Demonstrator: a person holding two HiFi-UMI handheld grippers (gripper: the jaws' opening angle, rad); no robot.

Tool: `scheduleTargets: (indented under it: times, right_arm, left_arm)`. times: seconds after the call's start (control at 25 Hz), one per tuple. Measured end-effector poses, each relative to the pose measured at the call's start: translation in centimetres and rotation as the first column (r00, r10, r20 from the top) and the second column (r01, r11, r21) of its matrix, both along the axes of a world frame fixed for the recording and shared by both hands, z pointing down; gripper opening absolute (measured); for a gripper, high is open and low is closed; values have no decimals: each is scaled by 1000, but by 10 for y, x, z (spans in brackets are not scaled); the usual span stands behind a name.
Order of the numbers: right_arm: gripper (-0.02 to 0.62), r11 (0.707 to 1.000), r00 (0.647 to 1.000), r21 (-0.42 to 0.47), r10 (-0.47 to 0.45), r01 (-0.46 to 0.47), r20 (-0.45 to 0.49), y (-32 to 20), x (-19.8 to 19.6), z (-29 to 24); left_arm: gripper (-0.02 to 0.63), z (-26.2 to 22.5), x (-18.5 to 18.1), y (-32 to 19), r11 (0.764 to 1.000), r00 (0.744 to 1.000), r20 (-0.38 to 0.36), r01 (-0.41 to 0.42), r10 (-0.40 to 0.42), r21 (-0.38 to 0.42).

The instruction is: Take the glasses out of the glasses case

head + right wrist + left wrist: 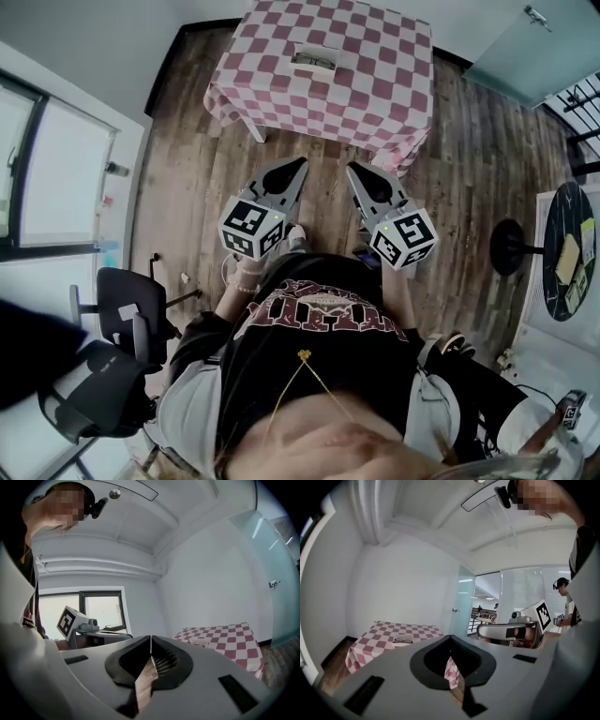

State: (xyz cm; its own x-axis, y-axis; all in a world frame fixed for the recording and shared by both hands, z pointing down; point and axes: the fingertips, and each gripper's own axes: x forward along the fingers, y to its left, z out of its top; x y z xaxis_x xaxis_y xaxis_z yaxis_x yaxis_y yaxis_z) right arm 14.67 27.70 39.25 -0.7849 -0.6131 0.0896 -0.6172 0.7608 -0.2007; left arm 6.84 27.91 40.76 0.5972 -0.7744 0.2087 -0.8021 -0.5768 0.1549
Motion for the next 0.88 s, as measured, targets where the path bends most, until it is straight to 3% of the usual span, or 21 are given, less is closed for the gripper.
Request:
scheduleTargets:
  times: [0.6,0.88]
  right_arm:
    - [20,1000,999,18,-1,2,-49,-52,-58,8]
    - [20,1000,998,9,14,-13,-56,-58,-68,7]
  left_arm:
    - [0,3,-37,-49,997,997,17,-72,72,-13]
    - [0,-1,-50,-59,997,996,-38,-77,76,-26]
